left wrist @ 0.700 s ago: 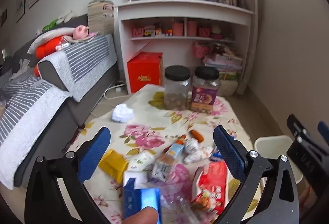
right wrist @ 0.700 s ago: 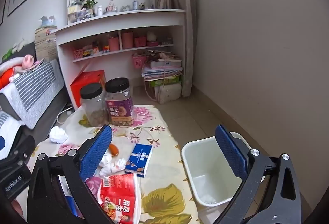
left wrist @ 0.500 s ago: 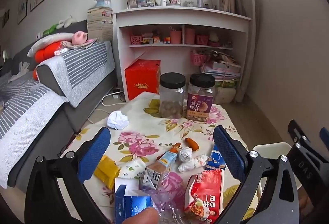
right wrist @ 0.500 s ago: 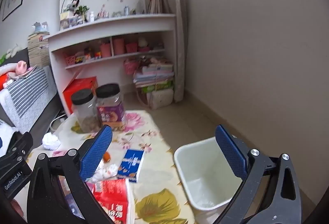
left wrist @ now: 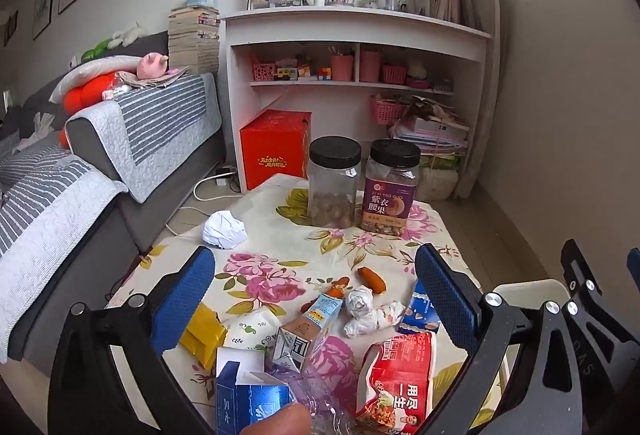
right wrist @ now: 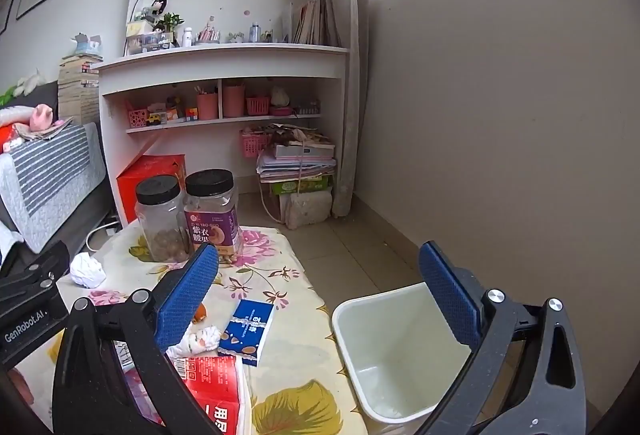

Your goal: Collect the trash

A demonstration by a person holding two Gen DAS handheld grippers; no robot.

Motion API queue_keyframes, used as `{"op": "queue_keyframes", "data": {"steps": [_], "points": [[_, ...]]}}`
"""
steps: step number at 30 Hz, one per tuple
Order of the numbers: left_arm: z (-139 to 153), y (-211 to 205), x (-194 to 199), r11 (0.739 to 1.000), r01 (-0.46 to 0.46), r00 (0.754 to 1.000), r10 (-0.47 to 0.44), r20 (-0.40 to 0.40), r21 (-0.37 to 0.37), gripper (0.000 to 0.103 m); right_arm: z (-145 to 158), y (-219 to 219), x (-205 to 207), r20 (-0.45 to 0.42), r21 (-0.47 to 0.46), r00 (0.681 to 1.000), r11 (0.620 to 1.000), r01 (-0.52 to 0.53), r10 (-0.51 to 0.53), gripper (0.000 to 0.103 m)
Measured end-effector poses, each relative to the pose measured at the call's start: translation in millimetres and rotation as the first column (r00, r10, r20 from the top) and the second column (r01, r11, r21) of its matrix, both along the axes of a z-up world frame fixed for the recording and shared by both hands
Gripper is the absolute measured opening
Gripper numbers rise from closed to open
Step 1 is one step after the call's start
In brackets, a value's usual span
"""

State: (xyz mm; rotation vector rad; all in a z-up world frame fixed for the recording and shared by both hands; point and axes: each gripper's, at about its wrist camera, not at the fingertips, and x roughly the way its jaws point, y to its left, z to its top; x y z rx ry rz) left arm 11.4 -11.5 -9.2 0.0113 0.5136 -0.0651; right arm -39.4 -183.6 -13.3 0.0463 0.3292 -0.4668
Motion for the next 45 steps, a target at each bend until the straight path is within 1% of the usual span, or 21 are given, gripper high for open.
{"op": "queue_keyframes", "data": {"steps": [6, 15, 45], "points": [[-0.8, 0.9, -0.2, 1.000, 0.003, 1.000, -0.003, -0.003, 0.000, 0.097, -8.5, -3.4, 1.6, 0.002, 0.023, 1.000, 1.000, -0.008, 0.008, 0.096], [-4.4, -1.2, -0.6, 1.000, 0.005, 1.000, -0.005, -0.010, 0.001, 0.097, -11.3, -10.2, 2.6, 0.007, 0.056, 1.000, 0.998, -0.010, 0.010, 0.096], [-14.4, -3.1, 6.3, 1.000, 0.004, 0.999, -0.004, -0.050, 0.005, 0.097, -15.1, -7.7, 2.7, 0.000, 0.058, 1.000, 0.998, -0.023, 0.023, 0.096]]}}
